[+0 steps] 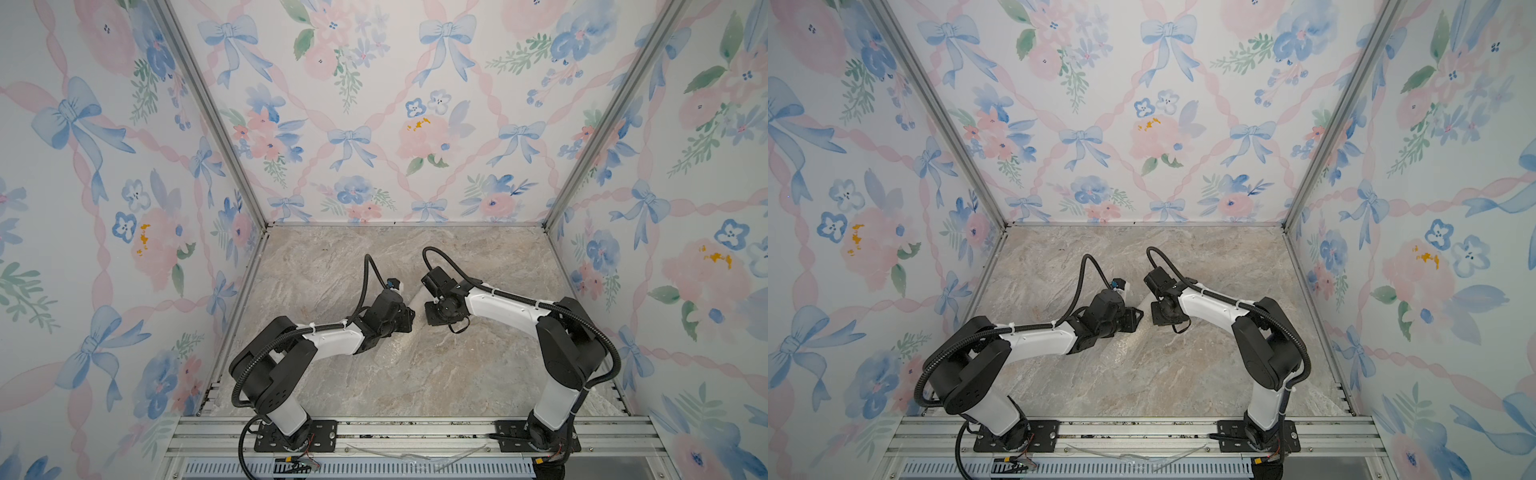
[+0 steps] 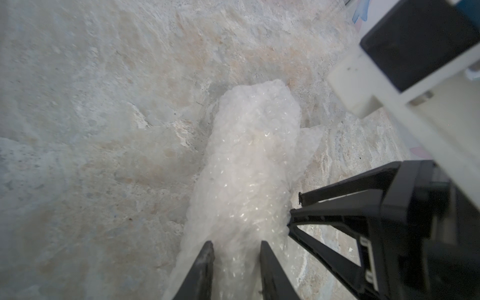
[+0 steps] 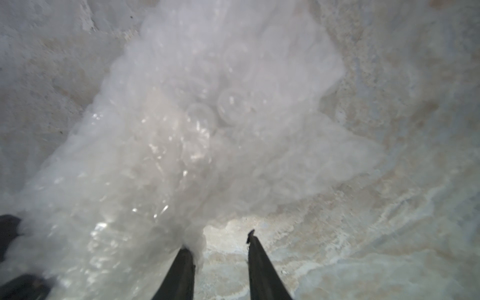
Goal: Unwrap the vase from the bubble wrap
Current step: Unwrap the bubble wrap at the center of the board.
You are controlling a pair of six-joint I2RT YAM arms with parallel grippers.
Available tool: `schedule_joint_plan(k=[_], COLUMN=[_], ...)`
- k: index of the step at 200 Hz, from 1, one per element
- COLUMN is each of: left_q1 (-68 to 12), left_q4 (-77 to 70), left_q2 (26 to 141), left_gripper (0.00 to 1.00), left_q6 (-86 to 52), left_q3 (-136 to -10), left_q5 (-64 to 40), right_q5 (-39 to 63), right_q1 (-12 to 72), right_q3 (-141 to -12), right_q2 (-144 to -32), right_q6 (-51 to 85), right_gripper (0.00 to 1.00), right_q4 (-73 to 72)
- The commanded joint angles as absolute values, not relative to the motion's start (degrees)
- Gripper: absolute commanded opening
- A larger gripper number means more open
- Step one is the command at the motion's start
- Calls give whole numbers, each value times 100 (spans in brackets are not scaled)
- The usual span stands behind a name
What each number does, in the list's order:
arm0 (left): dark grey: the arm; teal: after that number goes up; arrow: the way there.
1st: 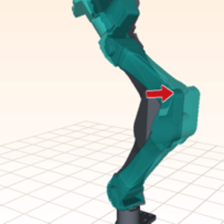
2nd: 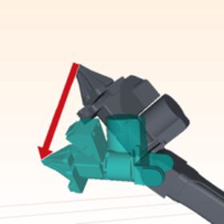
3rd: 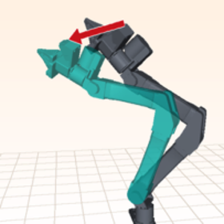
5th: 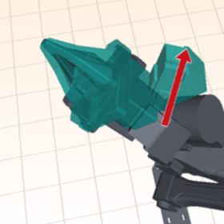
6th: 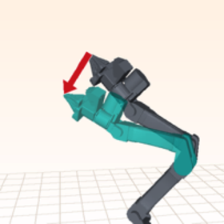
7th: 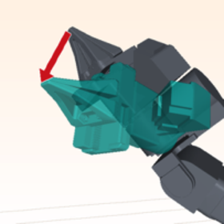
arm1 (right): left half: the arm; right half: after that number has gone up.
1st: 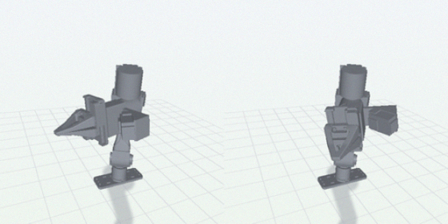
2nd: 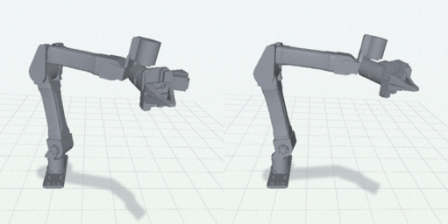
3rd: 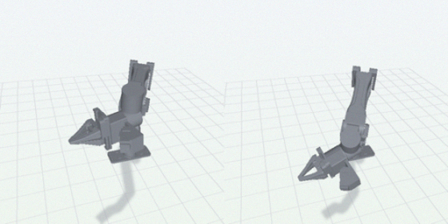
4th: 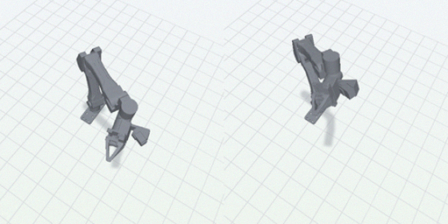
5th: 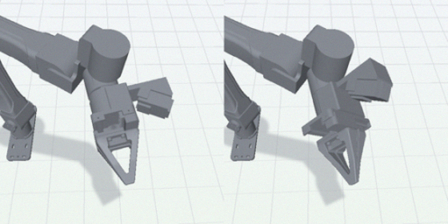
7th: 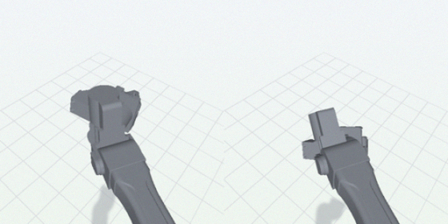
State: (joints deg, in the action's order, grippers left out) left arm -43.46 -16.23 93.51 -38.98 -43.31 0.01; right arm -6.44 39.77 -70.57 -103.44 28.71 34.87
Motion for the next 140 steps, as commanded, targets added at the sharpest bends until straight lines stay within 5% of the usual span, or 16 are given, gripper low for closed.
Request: schedule_joint_plan(k=[1,79,125,140], left_q1=[-4324,-4324,-4305,-4293], left_q4=[-690,-712,-746,-771], left_q2=[9756,9818,9860,9861], left_gripper=[31,31,31,31], left_q6=[-3788,-3720,-3713,-3719], left_q3=[-4175,-4175,-4158,-4122], left_q5=[-118,-165,-200,-210], right_q5=[-1043,-1804,-1885,-1890], right_q1=[4110,4179,4123,4061], right_q3=[-7468,-8569,-8482,-8337], right_q2=[-10430,-11429,-11582,-11576], right_q6=[2742,2341,2346,2408], right_gripper=[31,26,0,0], right_q4=[3674,4276,4140,4104])
